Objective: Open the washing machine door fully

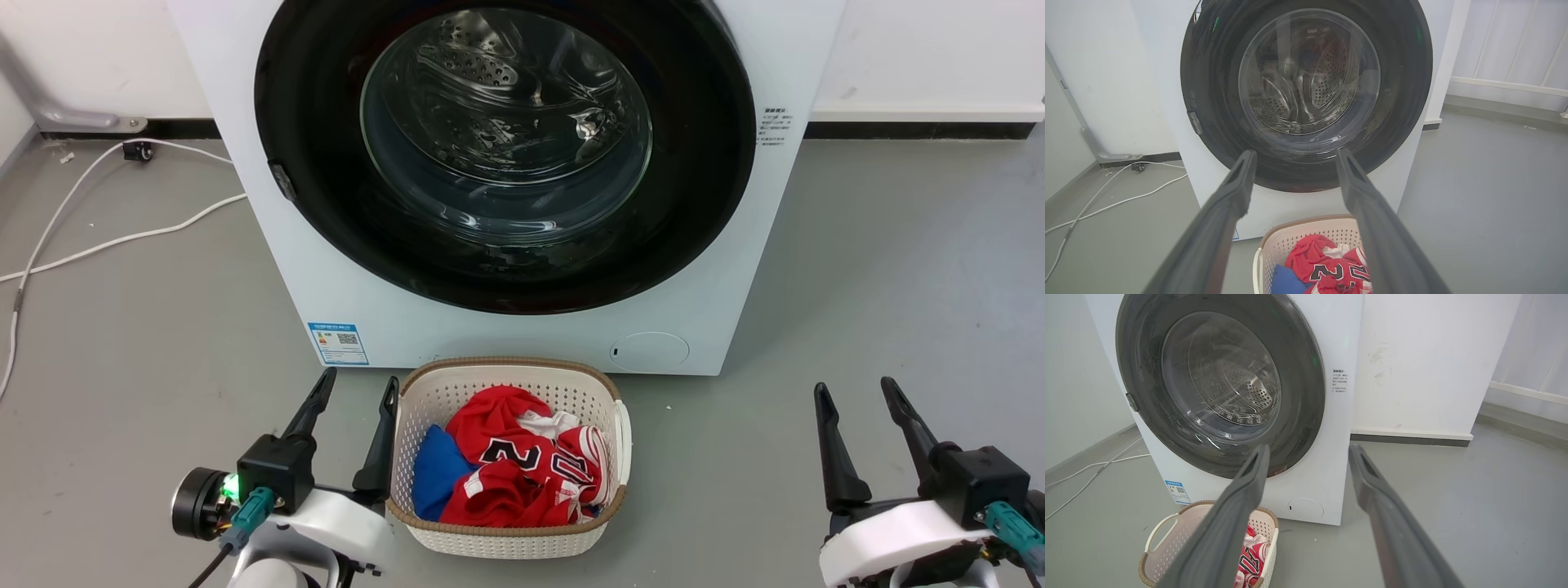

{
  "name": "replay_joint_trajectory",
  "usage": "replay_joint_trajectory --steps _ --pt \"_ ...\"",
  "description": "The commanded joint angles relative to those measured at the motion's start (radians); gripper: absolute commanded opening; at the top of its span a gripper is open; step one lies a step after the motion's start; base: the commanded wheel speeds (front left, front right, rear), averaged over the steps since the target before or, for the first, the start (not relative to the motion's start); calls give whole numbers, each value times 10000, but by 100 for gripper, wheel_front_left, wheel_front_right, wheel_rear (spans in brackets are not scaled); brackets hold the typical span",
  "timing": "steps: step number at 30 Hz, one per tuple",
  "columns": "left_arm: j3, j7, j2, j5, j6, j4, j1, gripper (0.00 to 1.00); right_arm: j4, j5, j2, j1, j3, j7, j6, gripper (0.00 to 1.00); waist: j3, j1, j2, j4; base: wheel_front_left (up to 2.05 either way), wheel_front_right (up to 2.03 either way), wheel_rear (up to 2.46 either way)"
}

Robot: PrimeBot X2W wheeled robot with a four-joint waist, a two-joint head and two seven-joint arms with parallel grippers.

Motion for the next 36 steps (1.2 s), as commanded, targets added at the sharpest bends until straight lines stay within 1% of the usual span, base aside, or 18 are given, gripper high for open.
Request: replay_joint_trajectory --steps 1,11,22,23,24,25,26,27,32,34,36 --pt "5 -78 10 101 -40 23 -80 100 20 -149 33 32 11 -64 -3 100 6 0 0 -2 0 0 0" --pt "171 -64 -137 -95 -57 82 -82 100 164 255 34 -65 -18 -72 -3 100 70 0 0 4 0 0 0" --pt "295 -57 -237 -117 -88 117 -110 100 335 400 34 -173 -5 -155 -3 100 105 0 0 -37 0 0 0" --pt "304 -57 -240 -112 -90 123 -118 100 350 444 34 -183 3 -164 -3 98 107 0 0 -37 0 0 0" --pt "310 -57 -240 -107 -94 135 -124 100 364 463 34 -192 12 -170 -3 49 109 0 0 -36 0 0 0" --pt "320 -57 -239 -103 -98 142 -131 100 380 465 34 -193 20 -165 -3 40 112 0 0 -34 0 0 0" --pt "330 -57 -241 -96 -99 147 -135 100 388 474 35 -188 27 -158 -3 12 116 0 0 -30 0 0 0" --pt "335 -57 -244 -95 -102 148 -136 100 402 486 35 -184 31 -147 -3 0 119 0 0 -28 0 0 0" --pt "387 -57 -268 -81 -107 172 -136 100 469 670 35 -234 27 -106 -3 0 117 0 0 -29 0 0 0" --pt "415 -57 -266 -77 -105 174 -151 100 545 1402 33 -248 -29 -85 -3 0 113 0 0 -33 0 0 0" --pt "455 -57 -279 -71 -108 167 -153 100 657 2538 35 -304 0 25 -3 0 97 0 0 -43 0 0 0"
